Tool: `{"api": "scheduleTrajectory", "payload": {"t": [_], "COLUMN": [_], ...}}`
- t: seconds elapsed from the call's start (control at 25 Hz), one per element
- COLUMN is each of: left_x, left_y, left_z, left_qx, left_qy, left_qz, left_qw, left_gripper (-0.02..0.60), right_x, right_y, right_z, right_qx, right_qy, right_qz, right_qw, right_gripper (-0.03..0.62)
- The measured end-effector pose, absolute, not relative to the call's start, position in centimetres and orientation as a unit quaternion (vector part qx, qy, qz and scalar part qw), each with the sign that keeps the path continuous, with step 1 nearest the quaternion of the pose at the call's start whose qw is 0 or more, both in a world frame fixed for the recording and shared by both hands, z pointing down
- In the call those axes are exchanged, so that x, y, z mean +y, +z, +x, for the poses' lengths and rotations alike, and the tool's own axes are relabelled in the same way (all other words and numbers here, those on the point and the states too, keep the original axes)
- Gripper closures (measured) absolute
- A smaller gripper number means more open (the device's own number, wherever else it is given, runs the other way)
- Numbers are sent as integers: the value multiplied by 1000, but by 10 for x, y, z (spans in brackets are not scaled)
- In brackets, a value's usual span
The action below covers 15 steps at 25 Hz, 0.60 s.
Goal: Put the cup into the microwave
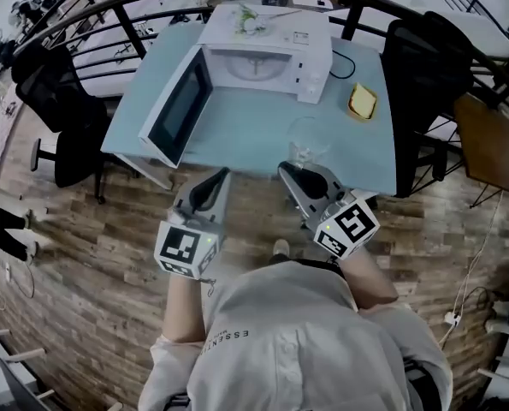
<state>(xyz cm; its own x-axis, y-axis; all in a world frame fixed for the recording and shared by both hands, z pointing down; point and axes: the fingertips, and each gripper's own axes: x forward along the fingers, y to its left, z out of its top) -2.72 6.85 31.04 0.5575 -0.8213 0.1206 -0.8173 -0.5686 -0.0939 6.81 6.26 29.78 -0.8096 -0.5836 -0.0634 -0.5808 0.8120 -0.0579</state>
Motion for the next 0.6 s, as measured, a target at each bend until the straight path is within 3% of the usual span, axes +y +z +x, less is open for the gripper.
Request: {"api": "scheduleTrajectory", "payload": {"t": [0.6], "left_x": [-58], "left_y": [337], "left_z": [11], "left_qx": [474], "left_qy": [-99], "left_qz": [-875], "left_qw": [-8], "left_gripper": [580], "right_x": [-71], "right_y": [324], "right_z": [93], "right_qx": [964], "right_qy": [-31], "right_qz": [-265], "right_qw": [18], "right_gripper": [571]}}
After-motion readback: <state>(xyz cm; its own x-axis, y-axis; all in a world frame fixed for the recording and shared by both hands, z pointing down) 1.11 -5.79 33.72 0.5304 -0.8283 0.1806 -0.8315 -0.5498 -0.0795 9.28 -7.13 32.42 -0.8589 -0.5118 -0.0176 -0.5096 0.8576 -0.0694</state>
